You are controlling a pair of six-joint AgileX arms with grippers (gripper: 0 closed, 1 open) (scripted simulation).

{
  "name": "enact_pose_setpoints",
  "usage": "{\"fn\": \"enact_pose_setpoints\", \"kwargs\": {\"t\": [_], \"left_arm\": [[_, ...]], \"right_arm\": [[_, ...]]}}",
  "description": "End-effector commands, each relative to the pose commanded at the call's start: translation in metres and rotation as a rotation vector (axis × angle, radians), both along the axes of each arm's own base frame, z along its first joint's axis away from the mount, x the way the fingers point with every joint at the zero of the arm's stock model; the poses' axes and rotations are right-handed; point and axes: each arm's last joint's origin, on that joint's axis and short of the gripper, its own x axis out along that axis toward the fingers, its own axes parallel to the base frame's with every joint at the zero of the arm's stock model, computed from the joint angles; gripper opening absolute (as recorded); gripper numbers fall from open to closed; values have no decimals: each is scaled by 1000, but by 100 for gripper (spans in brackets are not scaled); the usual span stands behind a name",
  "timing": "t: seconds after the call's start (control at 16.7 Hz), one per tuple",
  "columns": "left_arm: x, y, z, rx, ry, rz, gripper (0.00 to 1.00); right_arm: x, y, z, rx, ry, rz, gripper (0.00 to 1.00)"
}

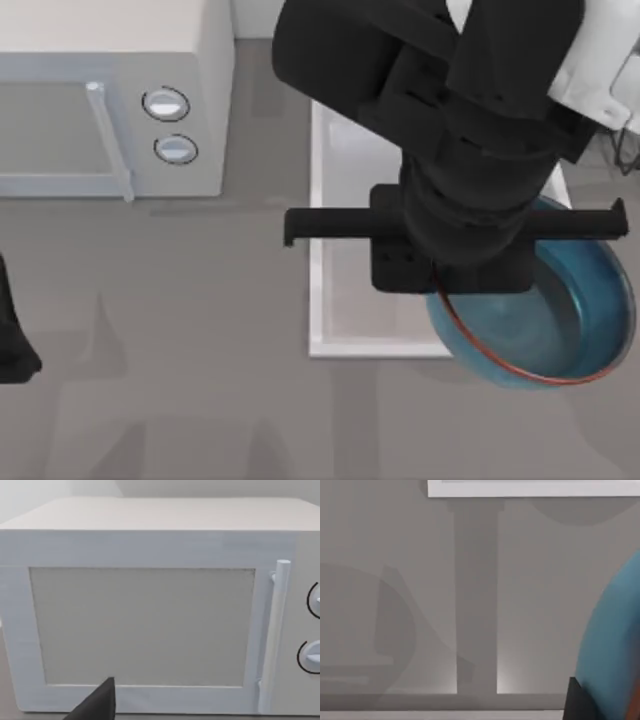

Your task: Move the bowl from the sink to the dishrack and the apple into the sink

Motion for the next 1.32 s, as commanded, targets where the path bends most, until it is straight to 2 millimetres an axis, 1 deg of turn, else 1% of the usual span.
{"fn": "enact_pose_setpoints", "kwargs": {"t": [0.06,0.18,0.3,0.42,0.54,0.66,0.78,0.84,0.9,0.96,1.08,1.14,1.2,1.32], "left_arm": [[0,0,0,0,0,0,100],[0,0,0,0,0,0,100],[0,0,0,0,0,0,100],[0,0,0,0,0,0,100],[0,0,0,0,0,0,100],[0,0,0,0,0,0,100],[0,0,0,0,0,0,100],[0,0,0,0,0,0,100],[0,0,0,0,0,0,100],[0,0,0,0,0,0,100],[0,0,0,0,0,0,100],[0,0,0,0,0,0,100],[0,0,0,0,0,0,100],[0,0,0,0,0,0,100]], "right_arm": [[5,-3,-2,2,-3,0,0],[23,-14,-5,28,-16,-3,0],[46,-34,-1,103,-63,-3,0],[70,-63,11,218,-158,0,0],[93,-98,29,348,-318,-18,0],[115,-138,51,456,-541,-46,0],[136,-188,68,493,-782,-80,0],[144,-217,71,475,-888,-98,0],[149,-246,72,439,-980,-113,0],[150,-274,72,388,-1059,-119,0],[141,-320,68,260,-1182,-101,0],[132,-338,66,191,-1229,-83,0],[124,-351,66,128,-1268,-63,0],[107,-368,68,29,-1327,-27,0]]}}
